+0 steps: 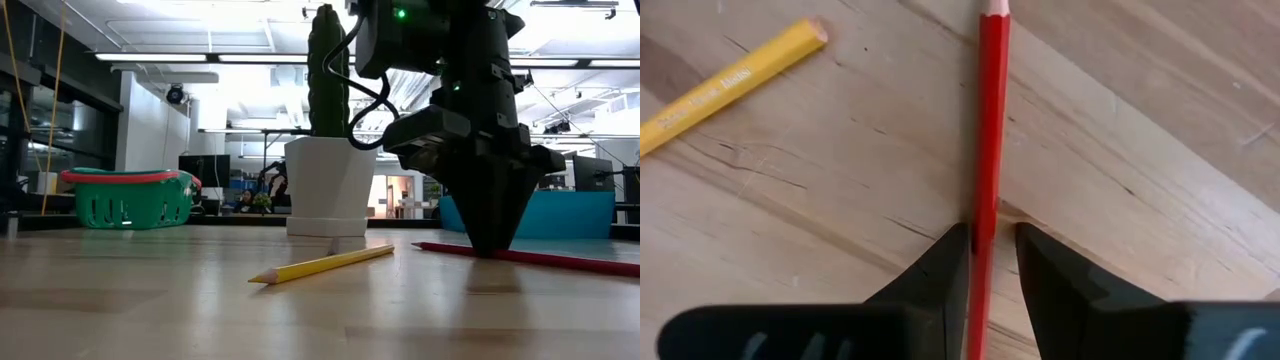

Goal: Sort pens & pencils
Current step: Put the red pencil into the green bin

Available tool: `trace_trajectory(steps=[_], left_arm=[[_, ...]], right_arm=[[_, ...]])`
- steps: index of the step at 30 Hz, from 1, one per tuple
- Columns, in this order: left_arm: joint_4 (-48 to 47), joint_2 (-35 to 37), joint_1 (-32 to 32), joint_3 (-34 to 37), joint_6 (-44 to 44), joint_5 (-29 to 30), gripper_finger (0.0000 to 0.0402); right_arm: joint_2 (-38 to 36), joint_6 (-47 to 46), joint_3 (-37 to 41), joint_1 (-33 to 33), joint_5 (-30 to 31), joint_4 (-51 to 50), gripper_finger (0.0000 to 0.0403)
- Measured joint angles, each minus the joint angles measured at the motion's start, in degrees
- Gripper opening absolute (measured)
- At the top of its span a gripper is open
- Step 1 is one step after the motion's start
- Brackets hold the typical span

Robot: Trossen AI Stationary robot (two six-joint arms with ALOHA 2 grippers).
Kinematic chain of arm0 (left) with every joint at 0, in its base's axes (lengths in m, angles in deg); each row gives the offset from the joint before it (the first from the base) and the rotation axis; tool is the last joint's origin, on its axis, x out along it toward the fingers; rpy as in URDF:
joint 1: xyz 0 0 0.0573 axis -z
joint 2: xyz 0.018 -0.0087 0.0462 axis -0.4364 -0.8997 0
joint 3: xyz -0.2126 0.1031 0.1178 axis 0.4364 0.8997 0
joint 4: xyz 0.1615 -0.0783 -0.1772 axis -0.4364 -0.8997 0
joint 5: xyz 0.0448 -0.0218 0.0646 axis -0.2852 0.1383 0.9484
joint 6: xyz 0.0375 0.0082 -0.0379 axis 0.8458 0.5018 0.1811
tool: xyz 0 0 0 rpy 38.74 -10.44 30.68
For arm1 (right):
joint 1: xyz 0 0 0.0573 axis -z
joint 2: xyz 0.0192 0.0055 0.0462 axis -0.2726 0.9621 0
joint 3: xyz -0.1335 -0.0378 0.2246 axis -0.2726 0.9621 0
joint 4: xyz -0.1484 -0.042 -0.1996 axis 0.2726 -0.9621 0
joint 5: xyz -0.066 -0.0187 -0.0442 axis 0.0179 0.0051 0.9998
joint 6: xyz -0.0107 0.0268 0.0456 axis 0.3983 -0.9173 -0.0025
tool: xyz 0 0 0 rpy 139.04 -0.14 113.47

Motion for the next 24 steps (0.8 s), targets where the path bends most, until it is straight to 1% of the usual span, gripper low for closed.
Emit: trace_trajectory(steps=[4,10,13,16,19,24], left_arm=[[-0.02,0.0,0.0,0.0,0.08,0.0,0.0095],[-0.02,0.0,0.0,0.0,0.18,0.04,0.0095],[-0.04,0.0,0.0,0.0,0.18,0.04,0.0095],[-0.04,0.0,-0.01,0.0,0.18,0.07,0.0095],[-0.04,0.0,0.0,0.0,0.18,0.09,0.0095],[-0.04,0.0,0.0,0.0,0.18,0.11,0.0095]], right_arm=[[0.0,0.36,0.0,0.0,0.04,0.11,0.0073],[0.02,0.46,0.04,0.0,0.09,0.02,0.0032],[0.02,0.64,0.04,0.34,-0.15,0.09,0.0018],[0.02,0.96,0.04,1.0,-0.99,0.13,0.0018],[0.07,2.12,0.09,1.8,-2.15,0.01,0.0028],[0.09,3.98,0.09,2.68,-2.45,-2.3,0.004]])
